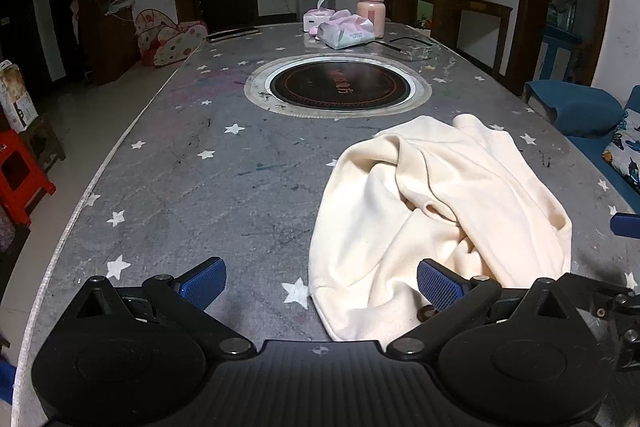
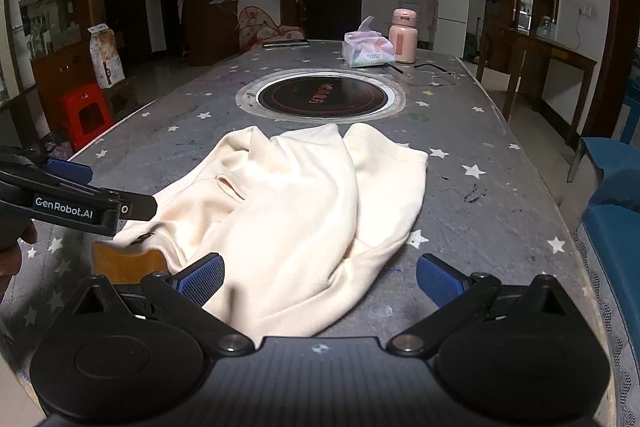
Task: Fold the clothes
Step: 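Move both grippers toward the crumpled cream shirt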
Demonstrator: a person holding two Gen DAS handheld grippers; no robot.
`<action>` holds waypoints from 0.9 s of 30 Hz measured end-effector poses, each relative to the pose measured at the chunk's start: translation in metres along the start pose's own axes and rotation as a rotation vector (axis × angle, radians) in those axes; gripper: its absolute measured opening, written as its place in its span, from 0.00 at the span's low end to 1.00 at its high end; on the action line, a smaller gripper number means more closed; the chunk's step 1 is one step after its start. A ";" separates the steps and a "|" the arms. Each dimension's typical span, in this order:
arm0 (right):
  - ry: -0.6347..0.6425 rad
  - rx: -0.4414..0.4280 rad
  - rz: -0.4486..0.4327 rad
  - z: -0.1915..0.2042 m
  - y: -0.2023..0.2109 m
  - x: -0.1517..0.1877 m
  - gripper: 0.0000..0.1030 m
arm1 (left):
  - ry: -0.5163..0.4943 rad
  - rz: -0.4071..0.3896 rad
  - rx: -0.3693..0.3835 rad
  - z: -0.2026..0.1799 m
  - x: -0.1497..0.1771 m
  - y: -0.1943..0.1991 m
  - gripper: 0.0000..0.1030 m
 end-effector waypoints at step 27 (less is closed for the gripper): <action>0.008 -0.019 0.017 0.006 -0.023 -0.017 0.92 | -0.025 0.029 -0.010 -0.005 -0.008 -0.022 1.00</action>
Point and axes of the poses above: each gripper's, at about its wrist camera, not at the fingertips, and y roughly against the way its jaws point, z to its left, x to its underside, the point moved 3 cm from there along -y, roughly the way its jaws point, and after that the axes turned 9 degrees about -z, right-handed, at the moved point
